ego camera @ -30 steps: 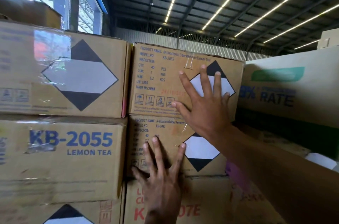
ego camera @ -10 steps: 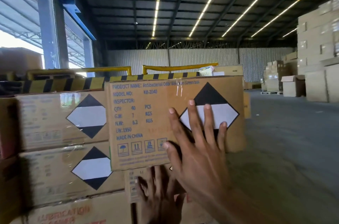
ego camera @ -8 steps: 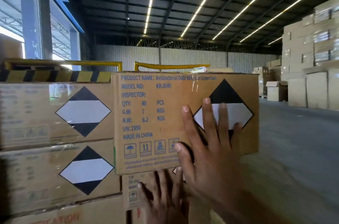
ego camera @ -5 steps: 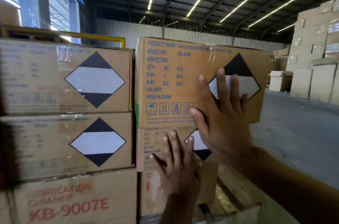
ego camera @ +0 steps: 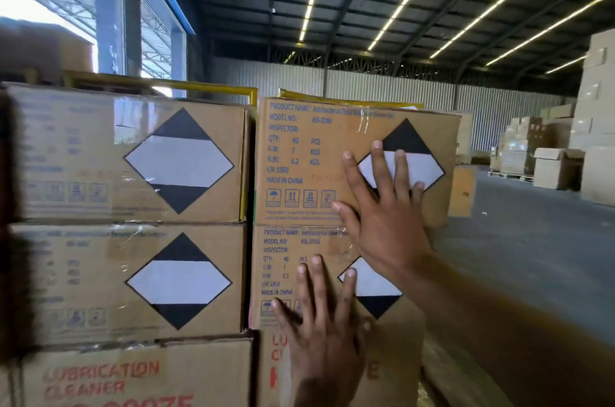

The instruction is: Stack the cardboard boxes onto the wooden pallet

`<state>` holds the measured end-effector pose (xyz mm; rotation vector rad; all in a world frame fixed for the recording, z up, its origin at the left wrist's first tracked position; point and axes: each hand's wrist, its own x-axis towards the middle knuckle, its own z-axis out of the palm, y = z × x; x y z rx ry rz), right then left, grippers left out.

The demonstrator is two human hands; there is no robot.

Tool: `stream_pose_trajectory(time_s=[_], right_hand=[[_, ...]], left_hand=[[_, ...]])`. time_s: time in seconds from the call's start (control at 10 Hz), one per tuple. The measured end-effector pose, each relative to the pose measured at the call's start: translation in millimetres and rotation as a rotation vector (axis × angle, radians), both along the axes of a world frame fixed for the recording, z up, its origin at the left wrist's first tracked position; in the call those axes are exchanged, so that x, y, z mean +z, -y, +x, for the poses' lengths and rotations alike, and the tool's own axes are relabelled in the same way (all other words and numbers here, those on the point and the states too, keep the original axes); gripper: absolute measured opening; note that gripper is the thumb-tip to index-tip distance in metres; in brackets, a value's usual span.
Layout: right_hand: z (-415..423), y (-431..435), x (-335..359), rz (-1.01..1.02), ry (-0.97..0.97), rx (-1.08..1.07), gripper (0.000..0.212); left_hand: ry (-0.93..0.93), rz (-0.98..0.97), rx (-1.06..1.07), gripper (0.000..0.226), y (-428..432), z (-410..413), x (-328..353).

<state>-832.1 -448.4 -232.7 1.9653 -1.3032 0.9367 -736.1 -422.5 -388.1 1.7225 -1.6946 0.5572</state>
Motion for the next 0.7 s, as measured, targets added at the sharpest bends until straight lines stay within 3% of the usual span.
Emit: stream_pose_trajectory(time_s=[0.3,0.4,0.5,0.6,0.7], right_hand=[[-7,20,3,0.056,-0.014,0.088,0.077],[-17,17,11,0.158,-0.051,0.131,0.09],[-28,-3,34,0.402,-0.032,0.167,0.09],[-32,-40,33,0.582,0.116,0.262,0.077],[-52,-94,14,0.408,0.21,0.285,0.052]], left_hand=[[0.047,0.02,0.035,0.078,-1,-3,6],[0.053,0.099,0.004,0.089,-10,-6,13],[0.043,0.093,-0.027,0.093,-21,-2,23],[0.019,0.104,-0.075,0.084,-30,3,36],[-0.144,0.16,-0.187,0.064,-35,14,43]])
